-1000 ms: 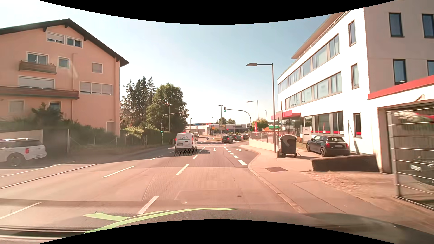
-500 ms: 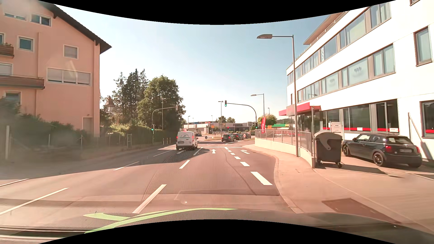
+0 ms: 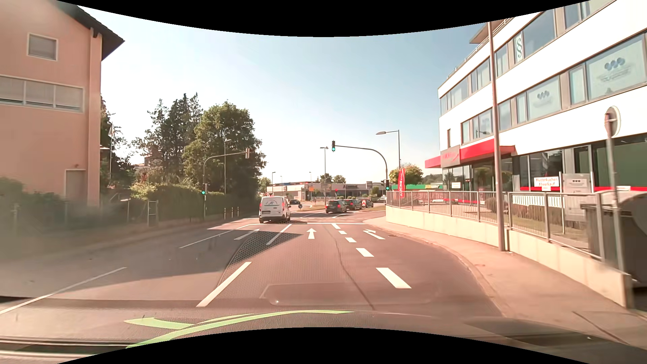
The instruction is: Follow the waypoints while adhering to traffic rules and regulations
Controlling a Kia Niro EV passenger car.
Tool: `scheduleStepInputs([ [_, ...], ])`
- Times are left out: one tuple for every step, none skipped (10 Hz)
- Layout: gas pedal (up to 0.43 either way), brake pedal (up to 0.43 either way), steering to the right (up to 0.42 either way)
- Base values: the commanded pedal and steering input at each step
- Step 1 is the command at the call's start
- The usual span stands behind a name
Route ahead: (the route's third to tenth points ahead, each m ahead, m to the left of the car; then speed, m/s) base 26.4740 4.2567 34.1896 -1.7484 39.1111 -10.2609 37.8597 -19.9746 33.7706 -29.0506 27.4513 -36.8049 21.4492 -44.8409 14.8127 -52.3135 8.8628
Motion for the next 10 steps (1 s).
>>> scheduleStepInputs([
  [0.0,0.244,0.044],
  [0.0,0.238,0.044],
  [0.0,0.226,0.045],
  [0.0,0.22,0.045],
  [0.0,0.22,0.045],
  [0.0,0.22,0.045],
  [0.0,0.22,0.045],
  [0.0,0.213,0.044],
  [0.0,0.213,0.04],
  [0.0,0.213,0.035],
])
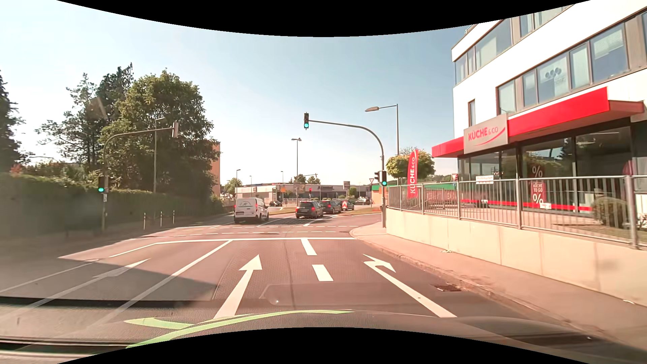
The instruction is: Follow the waypoints while adhering to traffic rules and regulations
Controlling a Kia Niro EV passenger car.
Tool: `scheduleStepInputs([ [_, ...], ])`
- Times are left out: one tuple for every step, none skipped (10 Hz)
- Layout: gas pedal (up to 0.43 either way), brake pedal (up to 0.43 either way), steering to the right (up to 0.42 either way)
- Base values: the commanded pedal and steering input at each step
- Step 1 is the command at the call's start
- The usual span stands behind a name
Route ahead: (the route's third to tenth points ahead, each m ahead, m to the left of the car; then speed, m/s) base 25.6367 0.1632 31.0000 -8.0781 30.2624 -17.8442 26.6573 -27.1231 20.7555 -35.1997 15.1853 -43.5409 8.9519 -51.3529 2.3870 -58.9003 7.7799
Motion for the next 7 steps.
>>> scheduleStepInputs([
  [0.0,0.213,0.027],
  [0.0,0.213,0.019],
  [0.0,0.213,0.011],
  [0.0,0.213,0.002],
  [0.0,0.213,-0.015],
  [0.0,0.213,-0.028],
  [0.0,0.213,-0.036],
])
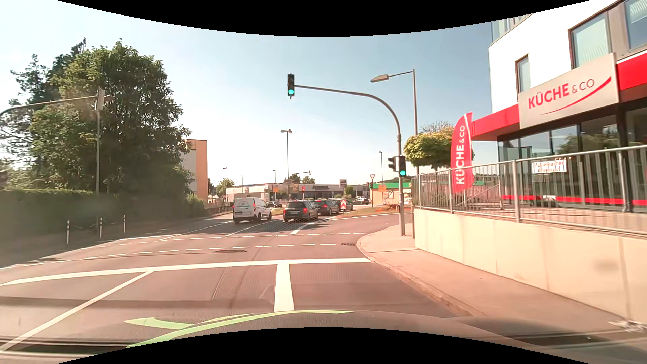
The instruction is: Follow the waypoints while adhering to traffic rules and regulations
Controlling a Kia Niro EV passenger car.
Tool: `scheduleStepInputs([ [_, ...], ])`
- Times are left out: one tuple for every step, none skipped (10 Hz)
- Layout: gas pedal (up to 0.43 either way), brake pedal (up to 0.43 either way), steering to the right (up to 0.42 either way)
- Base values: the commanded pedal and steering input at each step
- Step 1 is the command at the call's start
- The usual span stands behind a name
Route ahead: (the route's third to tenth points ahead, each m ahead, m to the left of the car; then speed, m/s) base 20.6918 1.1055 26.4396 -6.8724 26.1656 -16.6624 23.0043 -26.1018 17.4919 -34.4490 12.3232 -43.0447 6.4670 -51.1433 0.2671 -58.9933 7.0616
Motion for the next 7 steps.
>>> scheduleStepInputs([
  [0.0,0.207,-0.043],
  [0.0,0.207,-0.044],
  [0.0,0.195,-0.043],
  [0.0,0.171,-0.035],
  [0.0,0.159,-0.024],
  [0.0,0.152,-0.017],
  [0.0,0.152,-0.012],
])
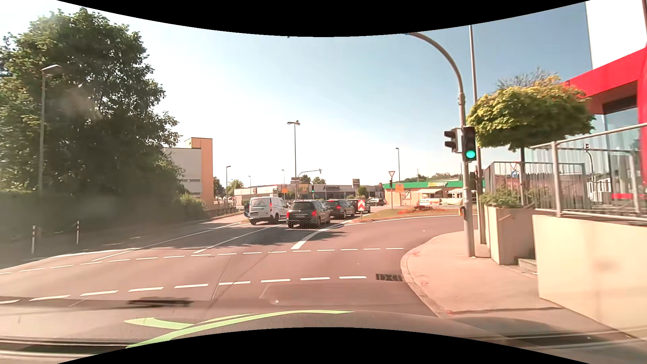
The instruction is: Follow the waypoints while adhering to traffic rules and regulations
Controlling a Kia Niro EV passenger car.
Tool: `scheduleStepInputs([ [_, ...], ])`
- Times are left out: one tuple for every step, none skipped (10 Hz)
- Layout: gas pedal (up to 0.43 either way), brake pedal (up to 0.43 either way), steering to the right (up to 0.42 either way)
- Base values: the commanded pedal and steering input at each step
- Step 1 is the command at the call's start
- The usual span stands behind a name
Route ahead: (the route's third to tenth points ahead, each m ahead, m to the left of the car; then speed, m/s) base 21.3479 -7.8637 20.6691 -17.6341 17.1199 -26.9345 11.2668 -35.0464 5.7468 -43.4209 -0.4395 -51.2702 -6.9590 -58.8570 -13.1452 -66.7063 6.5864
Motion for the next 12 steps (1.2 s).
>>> scheduleStepInputs([
  [0.0,0.152,-0.006],
  [0.0,0.152,-0.001],
  [0.0,0.152,0.009],
  [0.0,0.152,0.019],
  [0.0,0.152,0.037],
  [0.0,0.152,0.058],
  [0.0,0.134,0.077],
  [0.0,0.079,0.101],
  [0.0,0.037,0.12],
  [0.0,0.0,0.143],
  [0.0,0.0,0.171],
  [0.0,0.0,0.197],
])
